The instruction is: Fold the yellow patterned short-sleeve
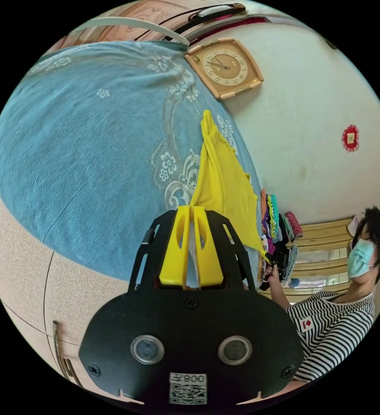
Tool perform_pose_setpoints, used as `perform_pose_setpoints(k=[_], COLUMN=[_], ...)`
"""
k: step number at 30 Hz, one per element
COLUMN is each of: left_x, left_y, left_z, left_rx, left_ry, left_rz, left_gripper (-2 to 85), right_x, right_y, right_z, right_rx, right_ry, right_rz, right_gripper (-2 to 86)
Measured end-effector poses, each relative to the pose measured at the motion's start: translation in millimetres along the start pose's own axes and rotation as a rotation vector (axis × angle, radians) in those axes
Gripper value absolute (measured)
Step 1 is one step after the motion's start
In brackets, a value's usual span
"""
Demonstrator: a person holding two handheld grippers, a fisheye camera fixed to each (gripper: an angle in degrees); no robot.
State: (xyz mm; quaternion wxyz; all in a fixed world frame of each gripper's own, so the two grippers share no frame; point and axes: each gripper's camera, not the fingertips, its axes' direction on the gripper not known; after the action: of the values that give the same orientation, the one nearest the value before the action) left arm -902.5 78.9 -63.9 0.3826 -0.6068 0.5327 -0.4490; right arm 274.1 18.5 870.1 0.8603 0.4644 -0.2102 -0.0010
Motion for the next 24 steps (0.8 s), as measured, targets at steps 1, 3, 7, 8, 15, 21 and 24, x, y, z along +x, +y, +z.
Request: perform_pose_setpoints(k=[1, 3, 7, 8, 15, 21, 24], left_x=[-1.8, -5.1, -4.1, -2.5, 55.2, 99.2, 117.2], left_y=[0.9, 5.7, 13.1, 15.8, 10.0, -1.1, 2.4], left_z=[1.2, 1.3, -0.9, -4.9, 4.0, 41.5, 25.9], left_rx=[-0.001, 0.024, 0.023, 0.046, 0.052, -0.076, -0.002], left_ry=[-0.001, 0.054, 0.042, 0.027, -0.007, -0.235, -0.213], left_rz=[-0.01, -0.028, -0.045, -0.057, 0.117, 0.168, 0.176], left_gripper=[1.4, 1.6, 1.6, 1.6, 5.7, 1.9, 1.1], right_x=[4.3, 9.8, 24.0, 25.6, 25.7, 34.5, 33.0], right_y=[0.9, 3.5, 6.6, 5.9, -1.9, -1.6, -4.6], right_z=[5.3, 7.9, 5.1, 4.1, 3.0, -1.2, -8.5], right_rx=[-0.02, -0.015, 0.011, 0.013, -0.011, 0.019, 0.033], right_ry=[0.011, -0.016, -0.081, -0.085, -0.074, -0.122, -0.135], right_rz=[0.014, 0.033, 0.066, 0.069, 0.041, 0.062, 0.039], right_gripper=[0.5, 0.5, 0.6, 0.6, 0.6, 0.6, 0.6])
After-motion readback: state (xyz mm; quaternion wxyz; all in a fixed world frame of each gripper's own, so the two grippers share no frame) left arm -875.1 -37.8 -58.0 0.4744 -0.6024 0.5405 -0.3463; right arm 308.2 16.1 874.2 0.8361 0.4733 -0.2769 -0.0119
